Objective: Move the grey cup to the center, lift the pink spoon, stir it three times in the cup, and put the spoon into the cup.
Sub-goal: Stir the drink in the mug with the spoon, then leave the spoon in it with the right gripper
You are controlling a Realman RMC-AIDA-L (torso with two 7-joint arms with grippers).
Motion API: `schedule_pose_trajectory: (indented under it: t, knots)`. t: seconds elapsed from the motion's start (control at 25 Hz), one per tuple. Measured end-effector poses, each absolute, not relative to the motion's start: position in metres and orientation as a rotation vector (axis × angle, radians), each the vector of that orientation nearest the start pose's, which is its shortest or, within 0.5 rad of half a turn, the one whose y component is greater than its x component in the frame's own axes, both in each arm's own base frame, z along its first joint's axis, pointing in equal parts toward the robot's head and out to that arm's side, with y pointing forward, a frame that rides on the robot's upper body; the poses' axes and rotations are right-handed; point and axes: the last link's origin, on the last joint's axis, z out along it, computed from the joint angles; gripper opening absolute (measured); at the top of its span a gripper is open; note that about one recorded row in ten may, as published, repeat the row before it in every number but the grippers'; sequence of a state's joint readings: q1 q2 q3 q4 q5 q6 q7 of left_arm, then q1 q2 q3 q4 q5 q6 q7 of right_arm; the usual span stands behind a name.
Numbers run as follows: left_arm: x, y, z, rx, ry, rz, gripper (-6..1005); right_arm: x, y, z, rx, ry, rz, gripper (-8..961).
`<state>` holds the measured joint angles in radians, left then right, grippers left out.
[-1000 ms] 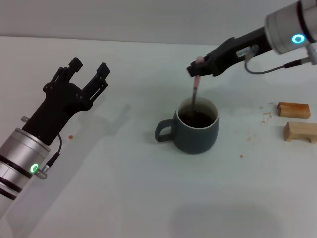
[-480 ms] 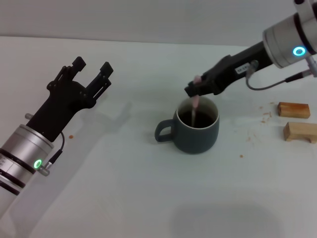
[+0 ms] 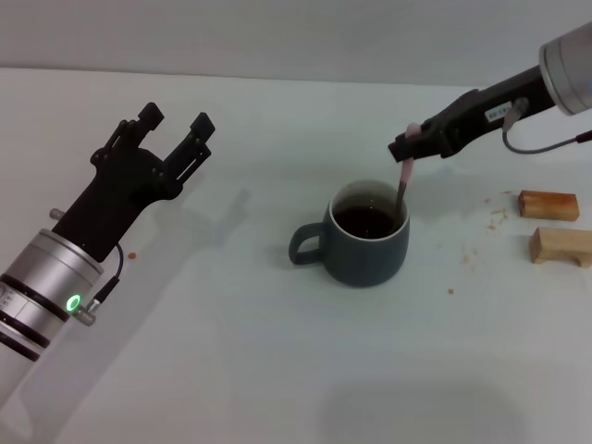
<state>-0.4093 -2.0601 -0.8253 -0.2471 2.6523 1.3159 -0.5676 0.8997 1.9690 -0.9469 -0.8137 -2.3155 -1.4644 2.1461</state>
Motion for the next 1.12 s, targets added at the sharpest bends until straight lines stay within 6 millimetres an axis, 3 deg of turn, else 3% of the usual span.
schedule_pose_trajectory:
  t: [0.16,0.64,1.12]
  knots:
    - [-0.274,0.311,-0.043,-1.886,-0.664,-1.156,813,0.153,0.432,0.027,-2.759,0.852,0.068,102]
    - [-0.277,0.308,-0.042,-1.878,-0.672,-1.160,813,0.126,0.433,-0.003,-2.828,0.769,0.030,102]
    - [-0.279,0.307,-0.042,-1.877,-0.676,-1.155,813,0.122,0.423,-0.005,-2.902,0.711,-0.025,102]
